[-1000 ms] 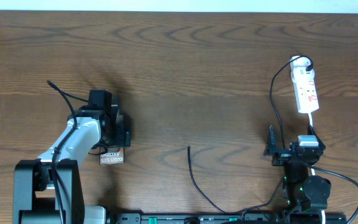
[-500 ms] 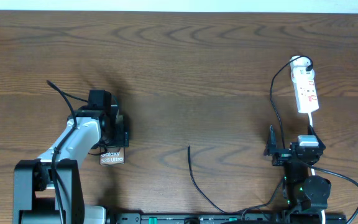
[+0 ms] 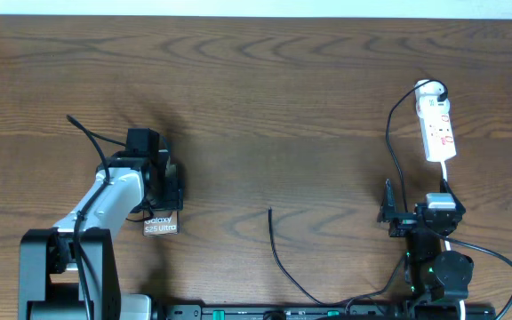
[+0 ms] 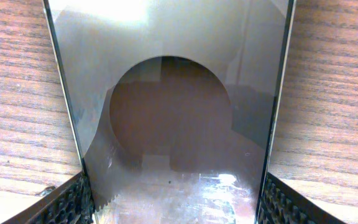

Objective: Plug charger to phone and switch on socket
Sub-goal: 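Close the left gripper on the phone's long edges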

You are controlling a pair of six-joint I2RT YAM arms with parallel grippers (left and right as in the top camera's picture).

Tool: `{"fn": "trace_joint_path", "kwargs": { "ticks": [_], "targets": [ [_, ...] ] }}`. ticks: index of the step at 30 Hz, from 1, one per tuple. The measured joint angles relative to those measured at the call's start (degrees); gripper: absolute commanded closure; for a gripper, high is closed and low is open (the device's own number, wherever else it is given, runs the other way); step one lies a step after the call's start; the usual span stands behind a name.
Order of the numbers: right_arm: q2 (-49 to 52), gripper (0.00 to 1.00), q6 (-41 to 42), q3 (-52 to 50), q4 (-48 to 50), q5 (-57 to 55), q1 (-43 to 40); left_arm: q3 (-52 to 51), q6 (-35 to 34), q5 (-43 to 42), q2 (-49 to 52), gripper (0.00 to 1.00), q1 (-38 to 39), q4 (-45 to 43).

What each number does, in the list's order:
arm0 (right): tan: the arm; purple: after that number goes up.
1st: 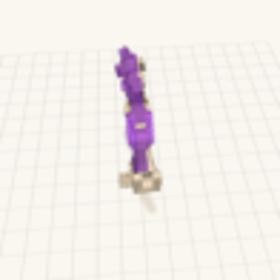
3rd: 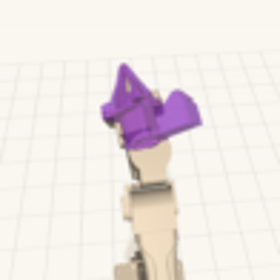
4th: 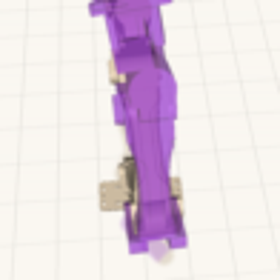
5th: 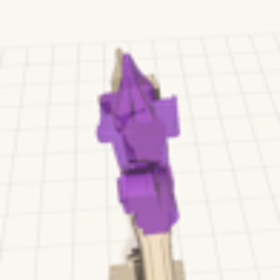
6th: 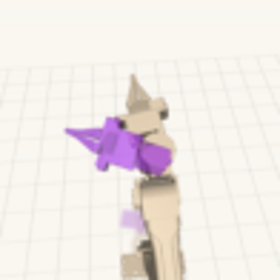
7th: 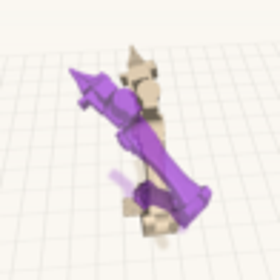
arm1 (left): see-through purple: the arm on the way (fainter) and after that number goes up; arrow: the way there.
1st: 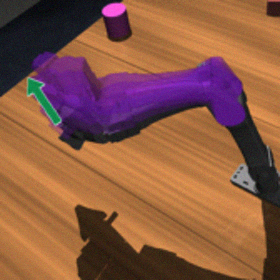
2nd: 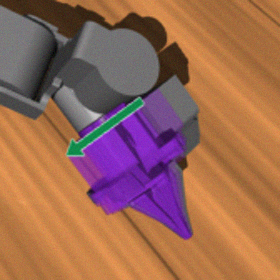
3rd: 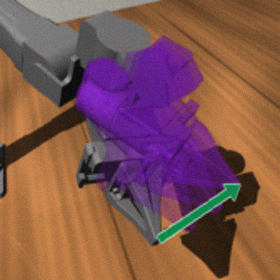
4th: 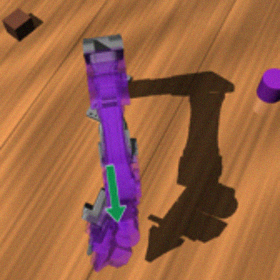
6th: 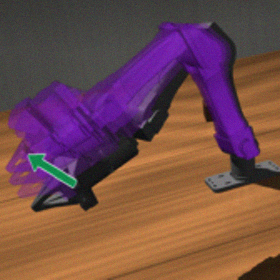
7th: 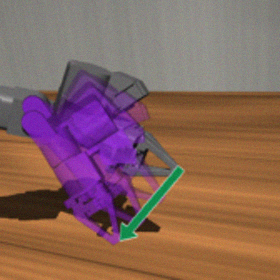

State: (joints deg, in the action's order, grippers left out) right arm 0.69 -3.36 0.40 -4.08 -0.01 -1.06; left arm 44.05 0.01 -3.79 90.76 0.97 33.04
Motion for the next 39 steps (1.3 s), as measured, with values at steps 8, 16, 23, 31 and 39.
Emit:
{"fn": "trace_joint_path", "kwargs": {
  "ticks": [8, 16, 23, 31, 39],
  "targets": [
    [0.0, 0.01, 0.0, 0.0, 0.0, 0.0, 0.0, 0.0, 0.0, 0.0, 0.0, 0.4, 0.0, 0.0],
    [0.0, 0.01, -0.02, 0.0, 0.0, 0.0, 0.0, 0.0, 0.0, 0.0, 0.0, 0.51, 0.0, 0.0],
    [0.0, 0.01, 0.0, 0.0, 0.0, 0.0, 0.0, 0.0, 0.0, 0.0, 0.0, 0.78, 0.0, 0.0],
    [0.0, 0.01, 0.0, 0.0, 0.0, 0.0, 0.0, 0.0, 0.0, 0.0, 0.0, 0.92, 0.0, -0.02],
    [0.0, 0.01, -0.02, 0.0, 0.0, 0.0, 0.0, -0.07, 0.0, 0.0, -0.02, 0.92, 0.0, -0.22]
  ]
}}
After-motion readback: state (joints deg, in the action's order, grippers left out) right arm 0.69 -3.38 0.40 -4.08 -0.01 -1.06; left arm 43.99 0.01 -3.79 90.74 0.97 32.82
